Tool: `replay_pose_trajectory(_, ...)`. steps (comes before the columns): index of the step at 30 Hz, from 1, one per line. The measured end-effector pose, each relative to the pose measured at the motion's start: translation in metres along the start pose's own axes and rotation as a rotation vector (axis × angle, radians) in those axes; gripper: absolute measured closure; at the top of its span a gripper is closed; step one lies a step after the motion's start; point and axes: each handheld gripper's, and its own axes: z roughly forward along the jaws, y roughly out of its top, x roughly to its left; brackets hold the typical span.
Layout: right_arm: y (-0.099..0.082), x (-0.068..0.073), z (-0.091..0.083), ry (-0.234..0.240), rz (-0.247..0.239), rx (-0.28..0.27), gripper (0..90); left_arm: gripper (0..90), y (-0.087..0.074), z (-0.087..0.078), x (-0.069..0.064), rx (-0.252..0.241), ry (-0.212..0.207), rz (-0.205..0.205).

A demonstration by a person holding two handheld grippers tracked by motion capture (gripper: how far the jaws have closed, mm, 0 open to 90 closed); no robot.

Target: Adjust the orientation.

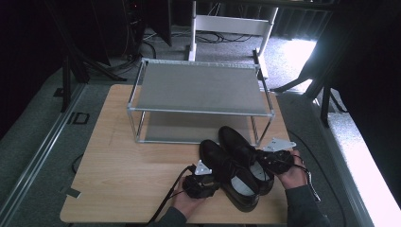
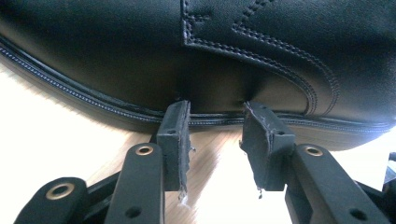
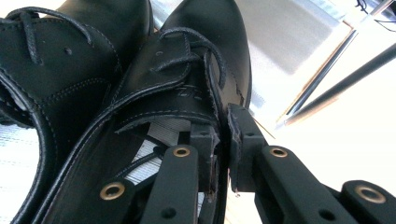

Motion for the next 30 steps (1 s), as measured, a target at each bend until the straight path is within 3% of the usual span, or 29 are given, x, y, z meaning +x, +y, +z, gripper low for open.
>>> replay_pose_trajectory(9, -0.002, -0.002, -0.003, 0.003, -0.025, 0.016, 82.0, 58.9, -0.001, 0.000, -0.001, 0.007, -0.016, 0.005)
replay_pose_trajectory(12, -0.003, -0.003, -0.004, 0.006, -0.029, 0.022, 82.0, 58.3, -0.003, 0.003, -0.008, 0.021, -0.036, 0.023)
replay_pose_trajectory(16, -0.004, -0.005, -0.004, 0.027, -0.032, 0.020, 82.0, 57.2, -0.002, 0.004, -0.011, 0.026, -0.023, 0.029)
replay_pose_trajectory(21, 0.000, -0.009, -0.002, 0.038, -0.049, 0.019, 81.7, 57.2, 0.002, 0.008, -0.015, 0.037, -0.038, 0.030)
replay_pose_trajectory(27, -0.001, -0.020, 0.002, 0.057, -0.024, -0.002, 80.0, 57.3, 0.004, 0.013, -0.018, 0.041, -0.063, 0.037)
replay_pose_trajectory(30, -0.003, -0.021, 0.002, 0.055, -0.002, 0.003, 70.6, 57.3, 0.004, 0.012, -0.015, 0.050, -0.078, 0.043)
